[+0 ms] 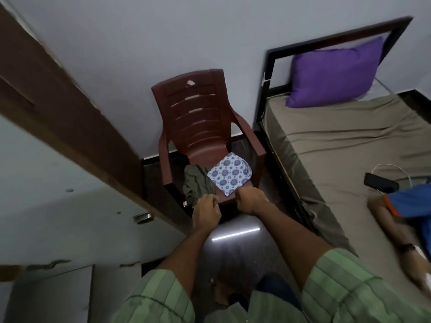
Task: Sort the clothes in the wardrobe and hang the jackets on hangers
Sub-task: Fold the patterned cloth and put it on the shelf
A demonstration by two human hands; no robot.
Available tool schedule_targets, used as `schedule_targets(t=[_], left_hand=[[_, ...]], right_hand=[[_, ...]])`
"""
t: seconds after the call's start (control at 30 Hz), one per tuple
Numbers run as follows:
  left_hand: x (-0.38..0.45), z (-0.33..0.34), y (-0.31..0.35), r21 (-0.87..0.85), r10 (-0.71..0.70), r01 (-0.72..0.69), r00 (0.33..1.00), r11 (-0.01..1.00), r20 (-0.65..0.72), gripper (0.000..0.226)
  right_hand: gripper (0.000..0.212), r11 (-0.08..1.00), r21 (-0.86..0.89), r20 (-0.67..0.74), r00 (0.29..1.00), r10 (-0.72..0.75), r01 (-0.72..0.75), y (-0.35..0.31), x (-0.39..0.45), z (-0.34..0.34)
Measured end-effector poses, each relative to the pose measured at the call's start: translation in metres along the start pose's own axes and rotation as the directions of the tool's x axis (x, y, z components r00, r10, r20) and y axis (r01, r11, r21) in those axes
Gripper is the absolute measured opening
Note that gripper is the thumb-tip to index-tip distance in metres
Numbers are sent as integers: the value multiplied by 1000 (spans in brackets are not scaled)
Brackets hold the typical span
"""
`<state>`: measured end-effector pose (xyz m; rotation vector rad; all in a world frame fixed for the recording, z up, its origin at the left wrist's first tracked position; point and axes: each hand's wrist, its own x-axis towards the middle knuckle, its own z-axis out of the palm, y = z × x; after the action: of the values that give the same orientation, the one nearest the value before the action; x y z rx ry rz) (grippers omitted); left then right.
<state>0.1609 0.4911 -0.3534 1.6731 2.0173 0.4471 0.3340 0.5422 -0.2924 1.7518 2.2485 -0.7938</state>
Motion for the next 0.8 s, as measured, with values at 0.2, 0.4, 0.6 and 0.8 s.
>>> schedule_targets(t=[0.2,0.4,0.6,0.8], left_hand=[[73,22,-16,-51,-157,159,987,986,28,20],[145,66,-26,-133,-367,382,922,915,123,18],[223,145,-31,-181,-506,543,836,820,214,21],[280,205,-46,-286,-497,571,817,770,294,22]], right_hand=[[29,1000,-5,138,990,-14,15,23,86,-7],[37,997,-61,315,948,-34,56,56,207,-9],[47,997,42,361,931,50,-70,102,348,9],[56,950,183,198,956,215,-252,139,441,65]])
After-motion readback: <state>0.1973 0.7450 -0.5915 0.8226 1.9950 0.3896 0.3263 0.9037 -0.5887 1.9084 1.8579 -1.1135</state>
